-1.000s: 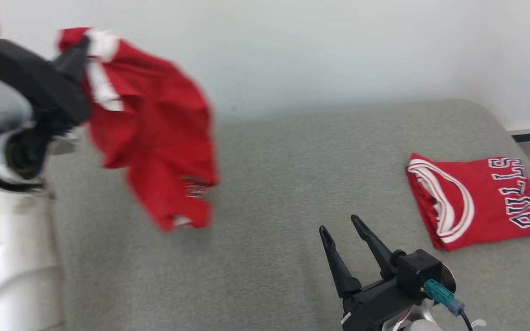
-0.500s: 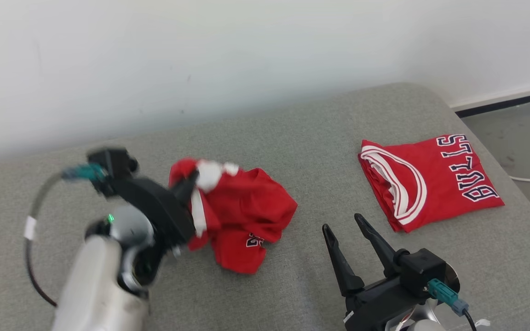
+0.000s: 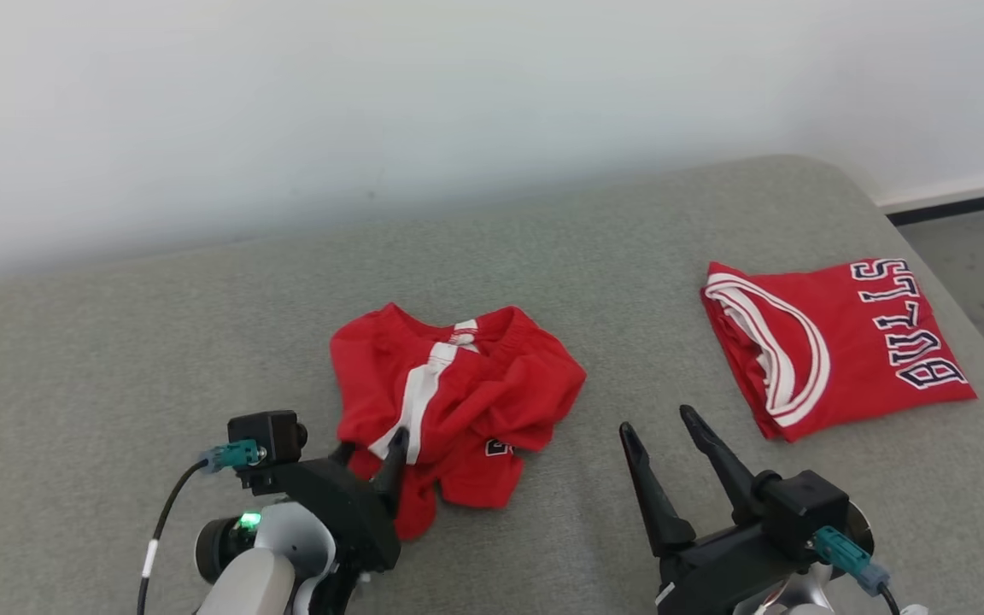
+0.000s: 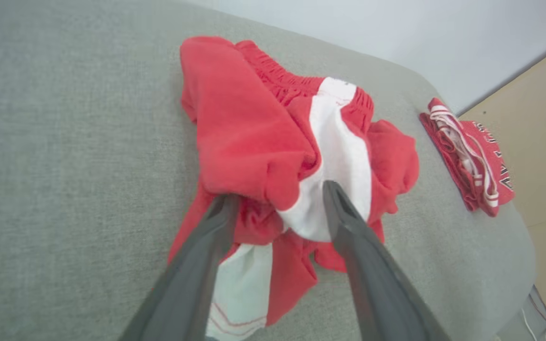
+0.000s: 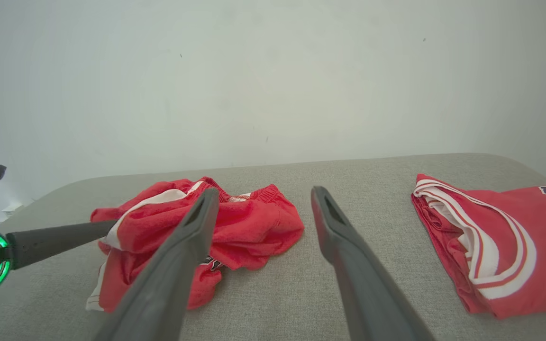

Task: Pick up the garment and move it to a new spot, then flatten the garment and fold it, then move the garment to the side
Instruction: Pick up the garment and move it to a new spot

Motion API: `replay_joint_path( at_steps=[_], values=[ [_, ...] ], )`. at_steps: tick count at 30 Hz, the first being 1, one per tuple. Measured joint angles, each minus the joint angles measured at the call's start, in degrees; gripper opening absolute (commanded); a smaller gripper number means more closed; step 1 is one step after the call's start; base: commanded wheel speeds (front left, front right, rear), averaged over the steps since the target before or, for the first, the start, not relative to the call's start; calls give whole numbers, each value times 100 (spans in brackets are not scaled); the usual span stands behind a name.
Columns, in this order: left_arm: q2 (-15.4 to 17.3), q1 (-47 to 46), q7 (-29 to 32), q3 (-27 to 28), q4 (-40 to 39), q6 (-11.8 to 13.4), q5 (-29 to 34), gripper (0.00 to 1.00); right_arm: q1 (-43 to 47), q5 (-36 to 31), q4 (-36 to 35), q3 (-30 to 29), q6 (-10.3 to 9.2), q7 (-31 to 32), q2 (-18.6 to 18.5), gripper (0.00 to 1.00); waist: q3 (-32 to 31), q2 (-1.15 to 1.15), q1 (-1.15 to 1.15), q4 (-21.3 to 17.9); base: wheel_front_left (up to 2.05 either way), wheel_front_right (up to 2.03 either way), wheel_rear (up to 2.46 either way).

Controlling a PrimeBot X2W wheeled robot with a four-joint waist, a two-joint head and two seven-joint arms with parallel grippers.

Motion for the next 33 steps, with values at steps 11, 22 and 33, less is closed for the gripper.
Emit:
replay_joint_path(
  at_steps=[11,22,33],
  values=[
    [321,467,-2041,298,-679,-89,292,100,247,-115,-119,-572,0,15,-12,100,-193,0,0,464,0,0,0],
    [693,1725,-2392,922,-1964,-63,1238,100,477,-166,53,-1158,0,-79,-22,100,-354,0,-1,751,0,0,0],
    [449,2877,-2393,1517,-2509,-80,1741,100,518,-166,443,-1234,0,-187,-86,100,-452,0,-1,870,0,0,0]
  ],
)
